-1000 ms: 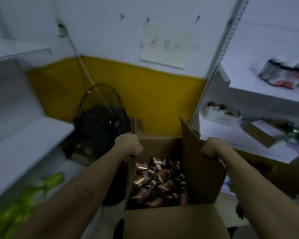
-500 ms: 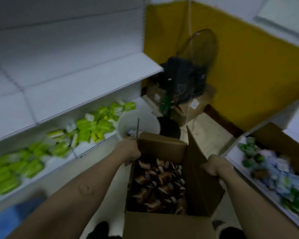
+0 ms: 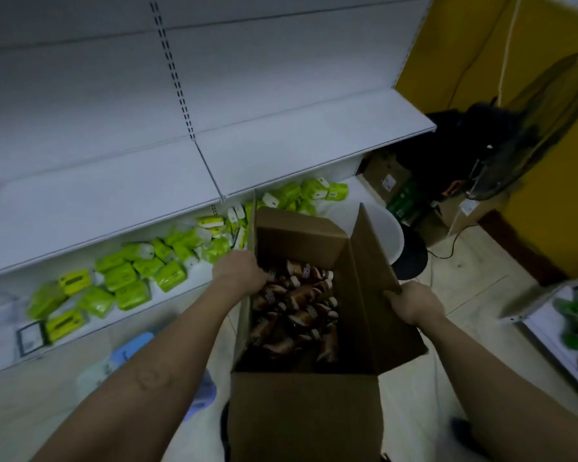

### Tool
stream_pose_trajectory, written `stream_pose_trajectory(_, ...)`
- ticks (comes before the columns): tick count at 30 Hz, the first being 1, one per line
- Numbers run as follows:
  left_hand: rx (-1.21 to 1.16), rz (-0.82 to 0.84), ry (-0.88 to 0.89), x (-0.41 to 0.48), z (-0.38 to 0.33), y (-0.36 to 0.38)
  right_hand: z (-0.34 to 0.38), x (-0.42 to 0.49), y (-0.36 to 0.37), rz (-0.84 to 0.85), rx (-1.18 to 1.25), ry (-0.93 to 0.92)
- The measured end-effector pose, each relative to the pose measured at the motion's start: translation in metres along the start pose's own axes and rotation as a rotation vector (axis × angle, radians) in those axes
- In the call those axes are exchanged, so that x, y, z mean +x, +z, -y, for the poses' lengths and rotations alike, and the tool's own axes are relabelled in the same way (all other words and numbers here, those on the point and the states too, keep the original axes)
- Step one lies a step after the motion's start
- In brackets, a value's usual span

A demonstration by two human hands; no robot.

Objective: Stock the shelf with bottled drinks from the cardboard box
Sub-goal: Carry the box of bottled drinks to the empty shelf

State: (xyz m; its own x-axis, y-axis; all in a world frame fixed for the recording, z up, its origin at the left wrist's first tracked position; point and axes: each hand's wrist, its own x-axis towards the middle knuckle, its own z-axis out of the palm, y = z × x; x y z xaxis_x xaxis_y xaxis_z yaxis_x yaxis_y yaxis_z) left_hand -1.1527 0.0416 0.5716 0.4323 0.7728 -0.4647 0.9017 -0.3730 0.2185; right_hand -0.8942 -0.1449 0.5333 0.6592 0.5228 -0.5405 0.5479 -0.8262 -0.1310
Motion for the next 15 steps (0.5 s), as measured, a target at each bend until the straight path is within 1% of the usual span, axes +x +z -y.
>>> stream_pose_trajectory(4, 0.052, -0.049, 0.059, 0.025, 0.017, -0.034, 0.019, -0.013, 0.000, -0.011, 0.131, 0.062)
stream_pose_trajectory(8, 0.105, -0.066, 0.140, 0.055, -0.004, -0.058, 0.022, -0.012, -0.018, -0.061, 0.209, 0.118)
stream_pose_trajectory(11, 0.102, -0.042, 0.195, 0.079, -0.028, -0.070, 0.015, -0.004, -0.035, -0.081, 0.239, 0.153)
stream_pose_trajectory(15, 0.133, 0.022, 0.300, 0.108, -0.055, -0.068, 0.000, -0.004, -0.031, -0.106, 0.285, 0.229)
